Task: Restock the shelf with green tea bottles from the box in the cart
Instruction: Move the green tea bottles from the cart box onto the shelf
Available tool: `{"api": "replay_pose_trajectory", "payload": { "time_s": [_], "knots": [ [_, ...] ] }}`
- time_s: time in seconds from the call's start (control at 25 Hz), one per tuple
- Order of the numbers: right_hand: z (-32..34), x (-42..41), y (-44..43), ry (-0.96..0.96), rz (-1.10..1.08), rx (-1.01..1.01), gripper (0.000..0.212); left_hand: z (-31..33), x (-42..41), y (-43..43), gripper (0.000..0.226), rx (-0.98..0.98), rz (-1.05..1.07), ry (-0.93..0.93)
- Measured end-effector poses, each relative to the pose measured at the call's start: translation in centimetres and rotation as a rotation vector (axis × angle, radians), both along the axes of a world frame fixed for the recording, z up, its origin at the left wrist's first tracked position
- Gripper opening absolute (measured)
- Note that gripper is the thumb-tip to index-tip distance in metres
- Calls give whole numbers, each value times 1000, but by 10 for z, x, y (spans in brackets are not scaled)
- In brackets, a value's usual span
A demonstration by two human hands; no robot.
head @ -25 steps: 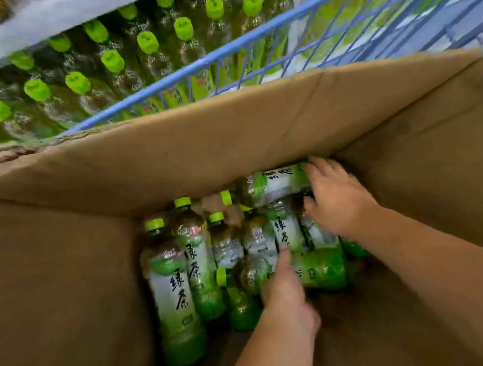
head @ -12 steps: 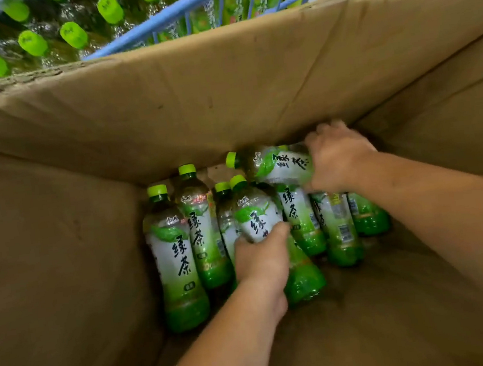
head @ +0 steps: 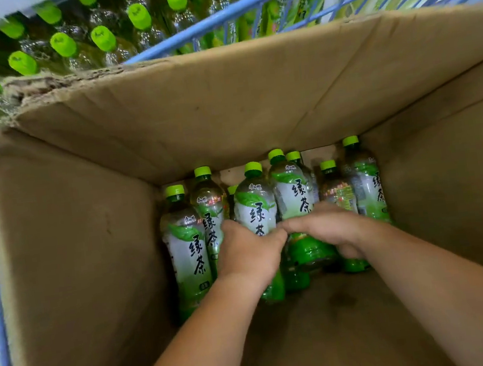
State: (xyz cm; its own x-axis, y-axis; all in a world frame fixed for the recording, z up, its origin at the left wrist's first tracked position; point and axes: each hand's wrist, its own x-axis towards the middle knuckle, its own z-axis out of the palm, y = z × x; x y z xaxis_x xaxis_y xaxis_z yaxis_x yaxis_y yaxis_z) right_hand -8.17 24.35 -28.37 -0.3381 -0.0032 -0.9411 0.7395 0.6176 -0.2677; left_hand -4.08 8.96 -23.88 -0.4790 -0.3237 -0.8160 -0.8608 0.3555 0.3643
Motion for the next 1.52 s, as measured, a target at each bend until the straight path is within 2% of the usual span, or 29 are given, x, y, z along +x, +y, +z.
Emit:
{"api": "replay_pose_trajectory", "payload": {
  "time_s": [0.04,0.08,0.2,0.32,0.48,0.64,0.84,0.96,1.12,1.28,1.52],
  "knots": [
    [1,2,-2,29,-66,-19,54,1,0,-2,54,-1,-21,5],
    [5,3,-4,62,-114,-31,45,1,-1,-4,50,5,-23,9],
    [18,2,-3,134,-172,-74,57,9,-8,-10,45,9,5,25],
    [40,5,3,232,-211,-85,52,26,-15,-15,50,3,-4,35],
    [72,16,6,263,-222,-146,57,62,-10,-26,47,0,-50,62],
    [121,31,-3,356,-273,-165,44,116,4,-40,37,27,-57,155],
    [201,47,-21,449,-335,-164,57,197,24,-64,36,1,-90,330],
    [254,56,-37,522,-341,-166,41,245,36,-82,29,53,-67,425],
    [322,68,-69,584,-334,-175,48,308,54,-118,19,109,-89,522],
    [372,81,-115,663,-299,-211,50,354,77,-173,24,66,-58,613],
    [408,94,-220,752,-170,-271,43,374,110,-279,29,21,102,682]
  ]
}}
